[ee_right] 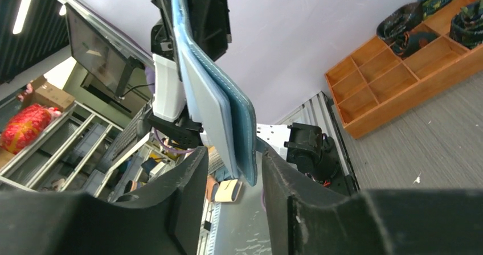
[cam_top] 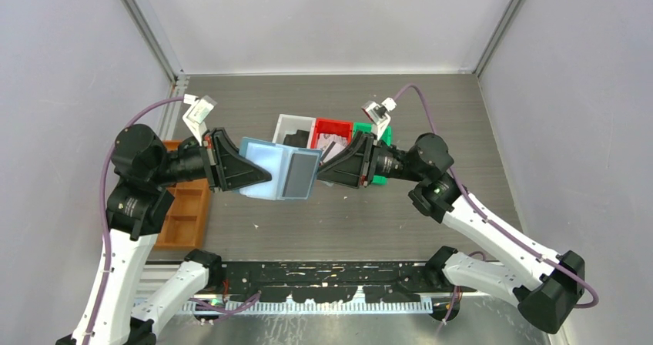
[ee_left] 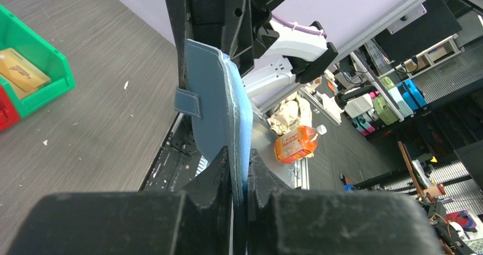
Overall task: Take the credit cards out of the card holder
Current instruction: Remove the credit card from the card holder.
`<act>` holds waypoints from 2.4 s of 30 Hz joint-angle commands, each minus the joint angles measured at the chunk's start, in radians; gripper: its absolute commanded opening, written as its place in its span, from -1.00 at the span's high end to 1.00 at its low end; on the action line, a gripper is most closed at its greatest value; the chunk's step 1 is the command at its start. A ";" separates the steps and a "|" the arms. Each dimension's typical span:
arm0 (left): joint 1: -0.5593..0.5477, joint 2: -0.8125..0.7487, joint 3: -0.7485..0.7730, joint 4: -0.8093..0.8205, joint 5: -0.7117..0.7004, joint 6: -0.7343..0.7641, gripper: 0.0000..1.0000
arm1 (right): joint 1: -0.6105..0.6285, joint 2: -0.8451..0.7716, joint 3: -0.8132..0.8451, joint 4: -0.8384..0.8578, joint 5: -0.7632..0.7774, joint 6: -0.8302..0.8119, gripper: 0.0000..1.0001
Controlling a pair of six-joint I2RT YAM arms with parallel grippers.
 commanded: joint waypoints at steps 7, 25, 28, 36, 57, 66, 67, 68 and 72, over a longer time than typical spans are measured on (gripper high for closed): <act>0.001 -0.008 0.026 0.052 0.020 -0.017 1.00 | 0.016 0.012 0.034 -0.009 0.028 -0.046 0.25; 0.000 -0.007 0.037 0.053 0.014 -0.025 1.00 | 0.043 0.041 0.070 -0.071 0.071 -0.074 0.15; 0.001 -0.007 0.039 0.054 0.015 -0.025 1.00 | 0.050 0.047 0.081 -0.079 0.082 -0.074 0.05; 0.001 -0.007 0.039 0.054 0.020 -0.025 1.00 | 0.077 0.050 0.099 -0.084 0.113 -0.090 -0.19; 0.001 0.009 0.114 0.102 0.054 -0.130 1.00 | 0.111 0.134 0.018 0.300 0.058 0.056 -0.16; 0.001 0.017 0.135 0.112 0.060 -0.151 1.00 | 0.113 0.132 -0.006 0.245 0.089 0.018 -0.08; 0.001 0.017 0.139 0.112 0.062 -0.153 1.00 | 0.113 0.134 -0.010 0.255 0.088 0.021 -0.08; 0.001 0.018 0.143 0.112 0.062 -0.154 1.00 | 0.112 0.135 -0.014 0.264 0.088 0.026 -0.08; 0.001 0.015 0.143 0.111 0.062 -0.154 1.00 | 0.115 0.139 -0.013 0.295 0.087 0.040 -0.08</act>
